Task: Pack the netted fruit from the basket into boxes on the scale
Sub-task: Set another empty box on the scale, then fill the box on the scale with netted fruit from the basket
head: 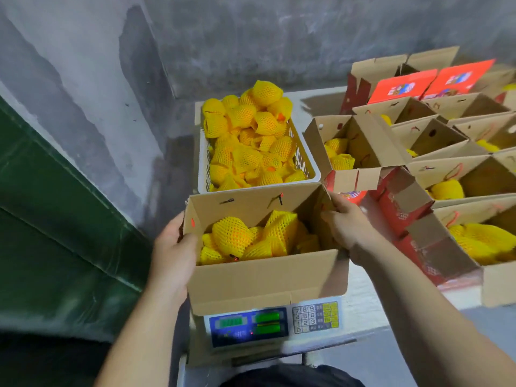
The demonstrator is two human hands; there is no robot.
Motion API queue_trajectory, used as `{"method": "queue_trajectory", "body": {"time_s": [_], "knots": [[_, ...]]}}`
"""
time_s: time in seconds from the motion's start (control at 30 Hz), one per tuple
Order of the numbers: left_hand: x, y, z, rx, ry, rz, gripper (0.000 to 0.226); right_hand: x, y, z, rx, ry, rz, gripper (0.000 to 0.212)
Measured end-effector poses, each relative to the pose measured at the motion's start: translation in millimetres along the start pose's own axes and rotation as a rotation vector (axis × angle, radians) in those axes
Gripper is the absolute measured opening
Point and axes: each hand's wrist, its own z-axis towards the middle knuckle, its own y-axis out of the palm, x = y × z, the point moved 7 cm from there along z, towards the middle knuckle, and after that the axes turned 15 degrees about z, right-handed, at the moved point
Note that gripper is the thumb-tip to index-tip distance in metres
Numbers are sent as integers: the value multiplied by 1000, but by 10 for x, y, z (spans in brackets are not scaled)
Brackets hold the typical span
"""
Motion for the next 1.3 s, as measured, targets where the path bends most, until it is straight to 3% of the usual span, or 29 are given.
{"method": "queue_trajectory", "body": {"time_s": [0.1,0.27,0.43,0.63,0.8,0.93,1.07,1.17,1.3], "knots": [[-5,41,39,-36,0,-18,44,-73,-61,-94,49,-13,-52,41],[59,119,98,-139,82,17,49,-231,-88,-158,139,-106,-227,30],[416,-87,484,-7,247,278,43,-604,-77,20,184,-249,-460,45],[1293,362,1142,-68,449,436,34,-1001,276,849,30,-297,-550,52],[1586,898,1981,-124,370,647,46,-1212,706,1786,-145,-316,-690,64],[1820,1151,2705,-46,280,885,66,-1219,986,2585,-281,-268,-832,73],[1936,1249,3227,-25,251,1087,87,-1368,1107,3311,-212,-373,-939,80],[1887,1318,3452,-40,288,1200,84,-1457,1158,3814,-169,-392,-987,104],[1760,1362,3602,0,314,1305,84,-1501,1377,4390,-303,-317,-891,108]]}}
